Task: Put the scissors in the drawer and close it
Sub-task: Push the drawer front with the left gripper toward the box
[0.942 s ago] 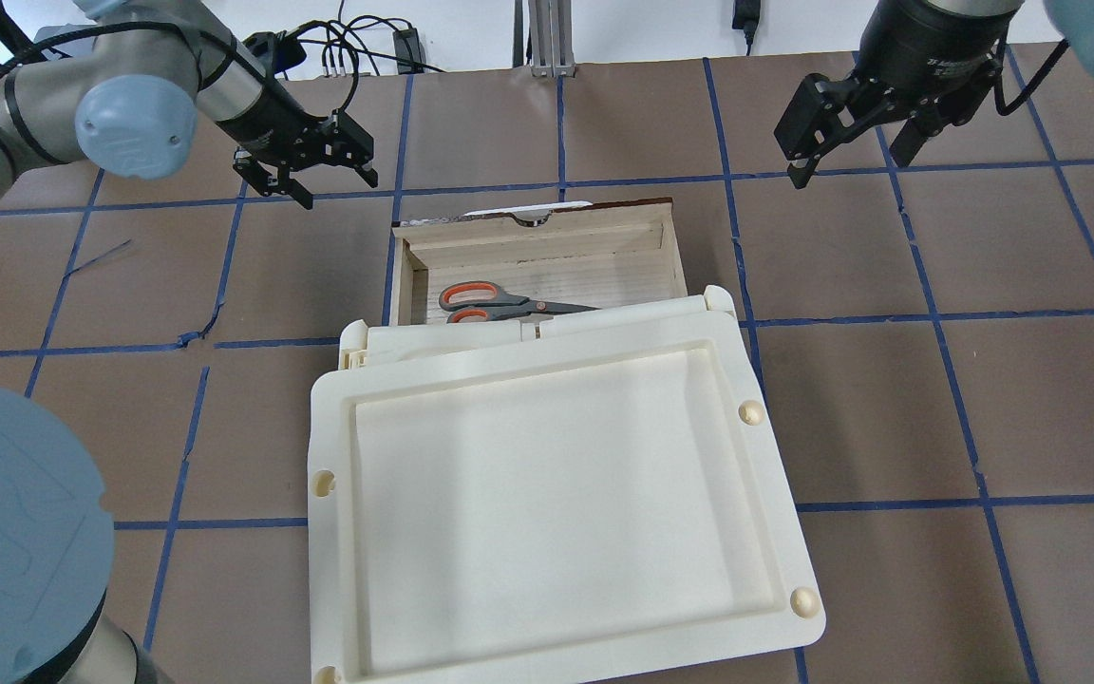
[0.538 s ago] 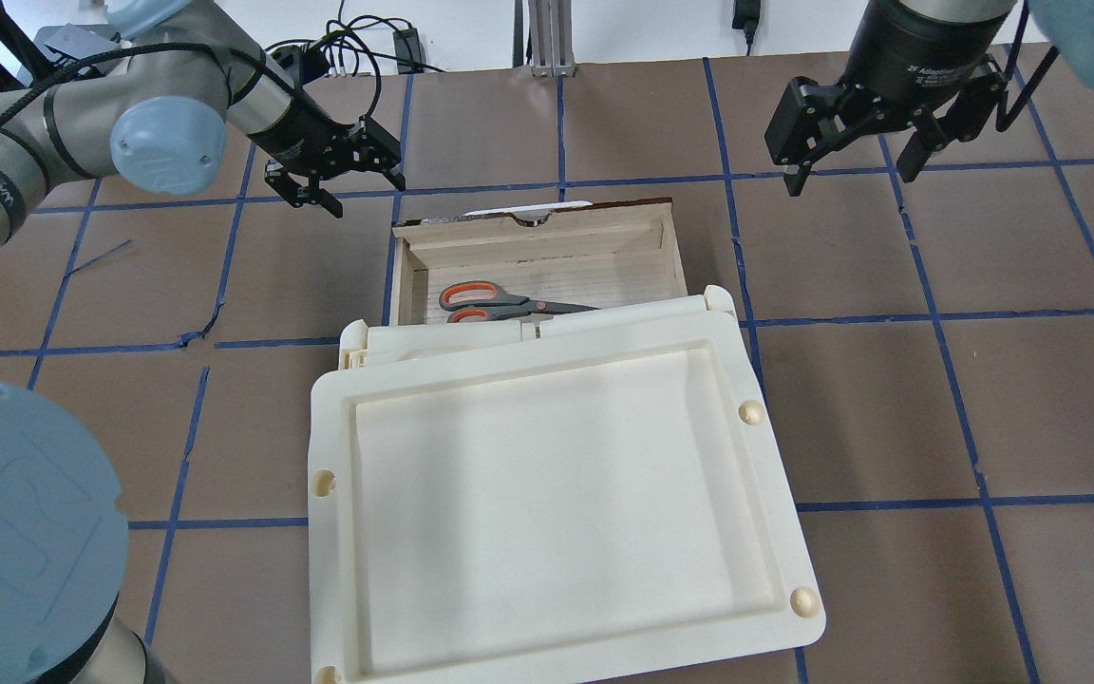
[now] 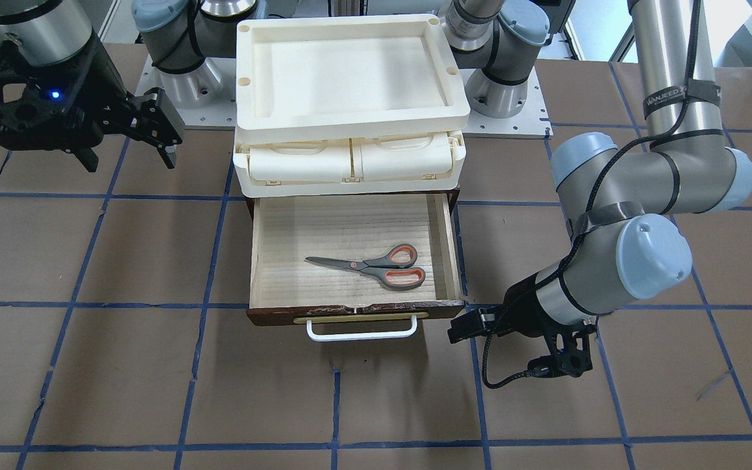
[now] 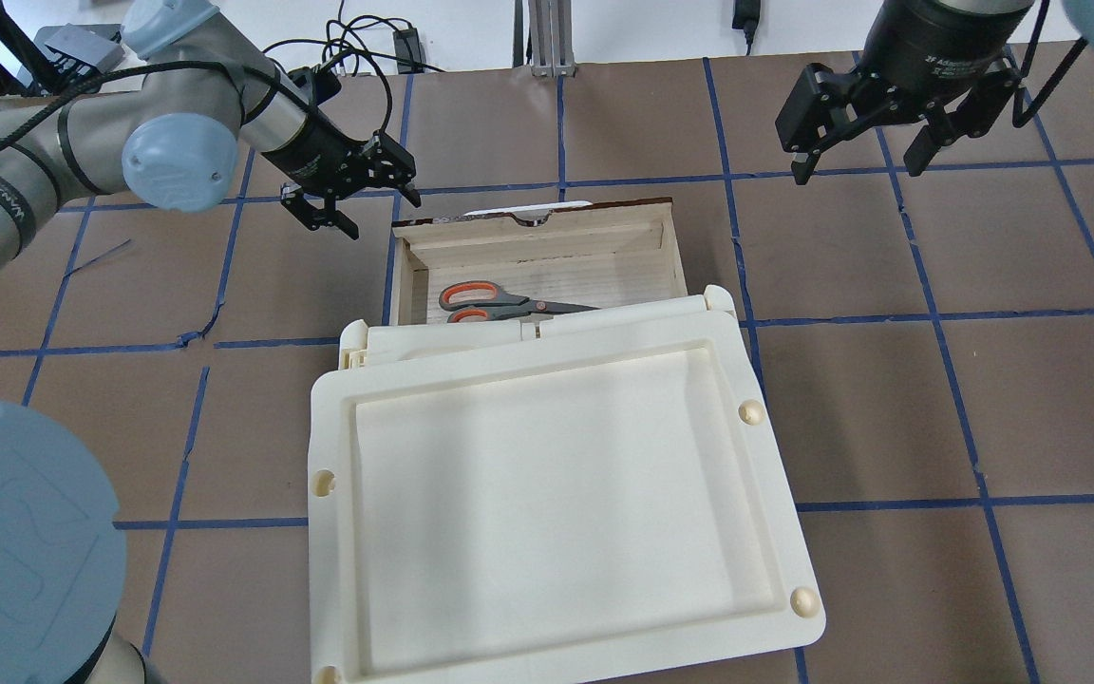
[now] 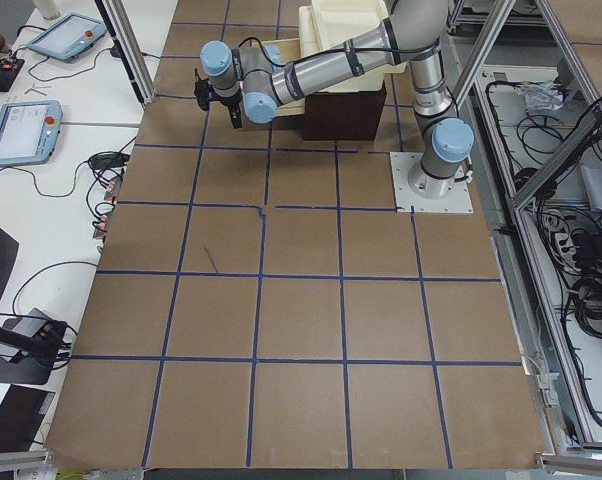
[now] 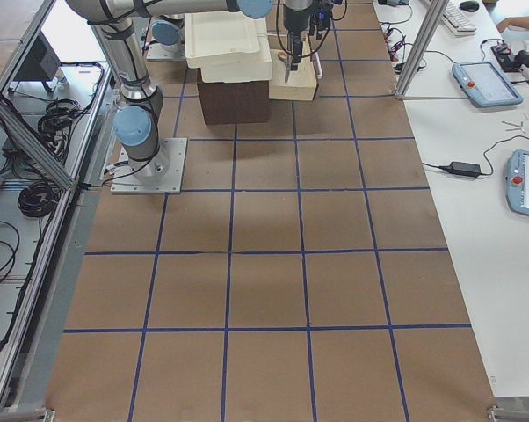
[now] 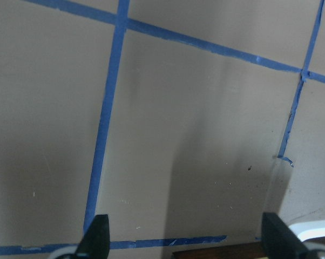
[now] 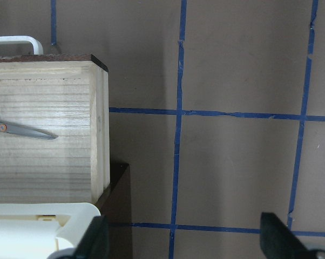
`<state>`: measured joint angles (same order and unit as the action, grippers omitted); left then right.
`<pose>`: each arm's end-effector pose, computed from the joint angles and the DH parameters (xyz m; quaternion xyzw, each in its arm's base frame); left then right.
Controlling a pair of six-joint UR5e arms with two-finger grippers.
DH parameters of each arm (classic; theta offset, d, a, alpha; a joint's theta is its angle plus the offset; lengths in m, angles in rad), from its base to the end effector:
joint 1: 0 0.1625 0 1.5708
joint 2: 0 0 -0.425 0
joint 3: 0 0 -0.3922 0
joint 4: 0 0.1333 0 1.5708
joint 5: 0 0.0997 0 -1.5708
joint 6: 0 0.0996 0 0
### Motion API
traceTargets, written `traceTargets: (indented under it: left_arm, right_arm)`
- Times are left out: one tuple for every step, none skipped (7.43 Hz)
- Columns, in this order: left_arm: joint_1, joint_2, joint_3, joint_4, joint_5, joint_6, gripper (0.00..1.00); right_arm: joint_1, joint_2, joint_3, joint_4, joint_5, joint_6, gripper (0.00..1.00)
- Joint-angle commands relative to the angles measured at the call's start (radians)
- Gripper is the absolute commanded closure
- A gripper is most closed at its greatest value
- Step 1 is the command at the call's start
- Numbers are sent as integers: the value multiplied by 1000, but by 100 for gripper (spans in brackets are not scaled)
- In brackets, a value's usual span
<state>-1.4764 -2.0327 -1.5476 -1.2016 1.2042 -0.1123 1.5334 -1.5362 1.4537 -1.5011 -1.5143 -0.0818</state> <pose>-0.1082 -0.6506 0.2767 0.1077 -0.9768 -0.0358 0.1818 0.1199 -0.5114 0.5214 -0.0224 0.9993 -0.0081 0.0278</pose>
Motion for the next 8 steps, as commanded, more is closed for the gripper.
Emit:
traceTargets:
  left_arm:
    - [-1, 2, -17, -1, 0, -6, 0]
    - [-1, 2, -17, -6, 0, -21, 0]
    - [-2, 8, -17, -34, 0, -77, 0]
    - [-7, 20, -16, -91, 0, -96, 0]
    - [-13, 26, -16, -129, 0, -101, 0]
    - [-18, 34, -16, -131, 0, -109, 0]
    - [-21, 40, -16, -139, -2, -110, 0]
    - [-21, 43, -16, -151, 0, -110, 0]
  right_arm:
    - [-21, -7, 28, -7, 25, -1, 0]
    - [-24, -7, 34, -5, 17, -3, 0]
    - [-7, -13, 24, -4, -1, 0, 0]
    - [2, -13, 16, 5, -68, 13, 0]
    - [4, -5, 13, -1, -40, 14, 0]
    - [5, 10, -8, -8, 36, 14, 0]
    - [5, 27, -41, 4, 51, 14, 0]
    - [5, 40, -47, -7, 33, 1, 0]
